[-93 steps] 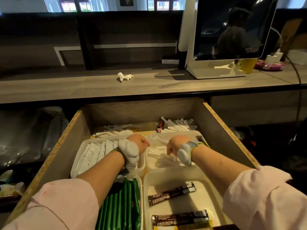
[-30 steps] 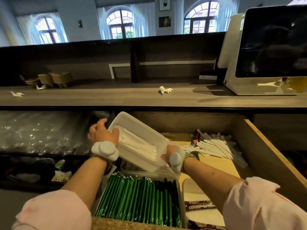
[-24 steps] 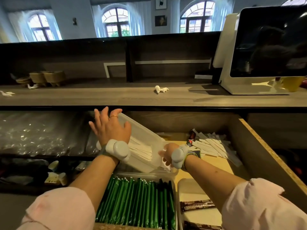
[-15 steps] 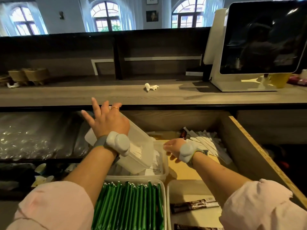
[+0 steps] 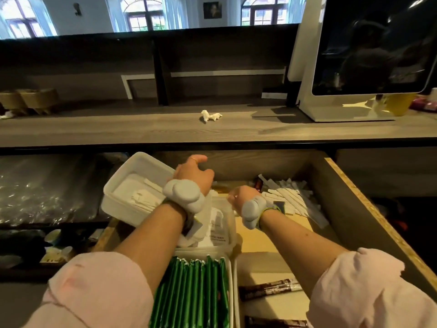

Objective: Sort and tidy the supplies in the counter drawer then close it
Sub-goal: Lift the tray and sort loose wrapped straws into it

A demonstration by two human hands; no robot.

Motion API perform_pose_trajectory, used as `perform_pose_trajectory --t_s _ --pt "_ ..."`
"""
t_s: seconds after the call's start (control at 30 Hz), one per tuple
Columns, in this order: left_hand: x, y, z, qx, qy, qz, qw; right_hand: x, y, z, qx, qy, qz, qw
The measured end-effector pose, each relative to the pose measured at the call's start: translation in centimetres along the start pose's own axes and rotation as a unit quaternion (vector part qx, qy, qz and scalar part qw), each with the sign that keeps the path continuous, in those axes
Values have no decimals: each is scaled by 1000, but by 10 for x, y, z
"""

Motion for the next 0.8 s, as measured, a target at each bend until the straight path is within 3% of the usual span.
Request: perform_pose_trajectory --t_s 0.07,0.17,0.33,0.43,0.47,0.6,0.8 --pt "41 4 16 -83 -114 121 983 -26 40 -9 31 81 66 994" --pt "89 -2 48 -216 -215 235 923 -26 112 -4 123 65 147 979" --pt "103 -14 56 -194 -192 233 933 -15 164 -2 184 28 146 972" --pt "102 -18 54 -196 -181 234 935 -9 175 -1 252 31 -19 967" --pt "100 -19 54 -197 -177 232 936 -8 175 -4 252 50 -58 965" --pt "99 -21 50 -197 -166 219 941 -8 139 -12 102 65 138 983" --pt "95 -19 54 -197 -168 222 940 7 109 -7 32 28 98 994"
Point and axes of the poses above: each hand's wrist, its own z-axis away from the middle knuckle, its own x-axis out of the palm, y = z × x, the point moved 10 cm from there along -z, towards the middle knuckle, and after that the axes turned 12 degrees about y, right-handed, at the moved point
